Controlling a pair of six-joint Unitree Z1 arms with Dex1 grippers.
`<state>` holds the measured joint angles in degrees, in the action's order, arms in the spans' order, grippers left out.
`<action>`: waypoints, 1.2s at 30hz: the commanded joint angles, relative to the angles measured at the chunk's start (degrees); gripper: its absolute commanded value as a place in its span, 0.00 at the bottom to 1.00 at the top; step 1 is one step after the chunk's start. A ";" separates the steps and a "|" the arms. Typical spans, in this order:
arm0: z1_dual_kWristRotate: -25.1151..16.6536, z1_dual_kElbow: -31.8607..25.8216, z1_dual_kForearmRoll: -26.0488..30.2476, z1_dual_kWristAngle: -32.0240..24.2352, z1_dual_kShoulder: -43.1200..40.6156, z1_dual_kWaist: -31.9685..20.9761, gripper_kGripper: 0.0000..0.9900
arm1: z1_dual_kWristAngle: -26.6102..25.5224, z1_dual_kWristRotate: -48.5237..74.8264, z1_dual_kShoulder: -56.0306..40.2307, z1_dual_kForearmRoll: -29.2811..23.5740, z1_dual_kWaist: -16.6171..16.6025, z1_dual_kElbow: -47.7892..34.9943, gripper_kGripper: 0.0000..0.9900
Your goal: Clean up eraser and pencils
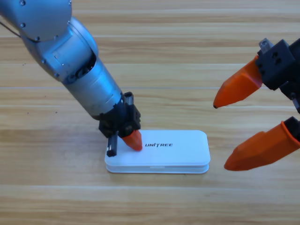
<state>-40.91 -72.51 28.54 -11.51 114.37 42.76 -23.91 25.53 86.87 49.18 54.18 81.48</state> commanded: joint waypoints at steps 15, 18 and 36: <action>-0.05 5.54 -4.02 -0.36 2.79 1.88 0.00 | -0.43 -0.30 -0.12 -1.55 -1.36 -1.85 0.95; 0.30 3.43 -1.12 0.00 1.21 1.88 0.00 | -0.43 -0.30 -0.12 -1.55 -1.36 -1.85 0.95; 5.49 -17.84 29.12 -5.45 -26.48 15.24 1.00 | -0.43 -0.39 0.32 -1.55 -1.36 -1.76 0.95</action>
<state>-36.79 -91.17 55.54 -16.24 91.58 49.01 -23.92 25.47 86.87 49.18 54.18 81.47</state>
